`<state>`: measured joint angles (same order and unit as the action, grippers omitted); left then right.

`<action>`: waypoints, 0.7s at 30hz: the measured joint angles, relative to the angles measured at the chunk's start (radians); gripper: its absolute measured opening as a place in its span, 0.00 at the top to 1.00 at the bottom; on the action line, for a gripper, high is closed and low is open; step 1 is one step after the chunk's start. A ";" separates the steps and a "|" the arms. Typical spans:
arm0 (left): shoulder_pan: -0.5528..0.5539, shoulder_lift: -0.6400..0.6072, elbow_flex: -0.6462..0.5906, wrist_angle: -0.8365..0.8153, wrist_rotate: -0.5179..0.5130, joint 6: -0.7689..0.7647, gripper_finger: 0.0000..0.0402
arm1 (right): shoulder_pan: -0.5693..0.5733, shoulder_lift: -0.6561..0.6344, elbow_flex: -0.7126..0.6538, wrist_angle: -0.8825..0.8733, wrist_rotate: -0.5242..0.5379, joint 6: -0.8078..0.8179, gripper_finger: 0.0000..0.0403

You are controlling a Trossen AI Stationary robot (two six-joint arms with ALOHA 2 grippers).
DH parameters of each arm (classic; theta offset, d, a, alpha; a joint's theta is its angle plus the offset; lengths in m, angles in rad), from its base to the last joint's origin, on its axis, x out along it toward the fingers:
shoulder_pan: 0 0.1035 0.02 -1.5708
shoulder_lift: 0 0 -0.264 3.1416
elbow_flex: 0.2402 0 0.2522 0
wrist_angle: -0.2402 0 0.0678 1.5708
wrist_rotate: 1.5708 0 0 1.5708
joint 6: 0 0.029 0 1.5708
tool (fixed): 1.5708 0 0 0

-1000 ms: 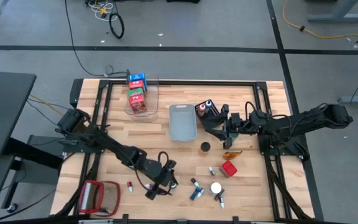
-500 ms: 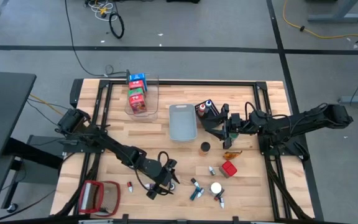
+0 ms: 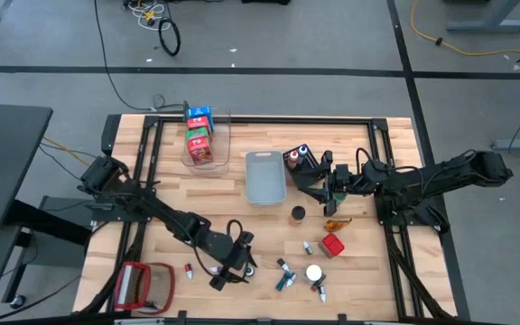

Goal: Pick & Place Kitchen Items
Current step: Put the black food color bottle into the black bin

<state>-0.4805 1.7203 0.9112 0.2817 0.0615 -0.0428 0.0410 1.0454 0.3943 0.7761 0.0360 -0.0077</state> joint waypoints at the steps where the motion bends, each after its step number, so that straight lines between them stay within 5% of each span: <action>1: 0.000 0.000 0.000 -0.012 -0.006 -0.004 0.39 | 0.000 0.000 0.000 0.000 0.000 0.000 0.46; 21: 0.013 0.039 0.000 -0.002 0.017 0.010 0.45 | 0.000 0.001 0.000 0.009 -0.001 0.003 0.46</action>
<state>-0.4675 1.7588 0.9108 0.2800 0.0788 -0.0328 0.0410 1.0462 0.3946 0.7853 0.0350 -0.0051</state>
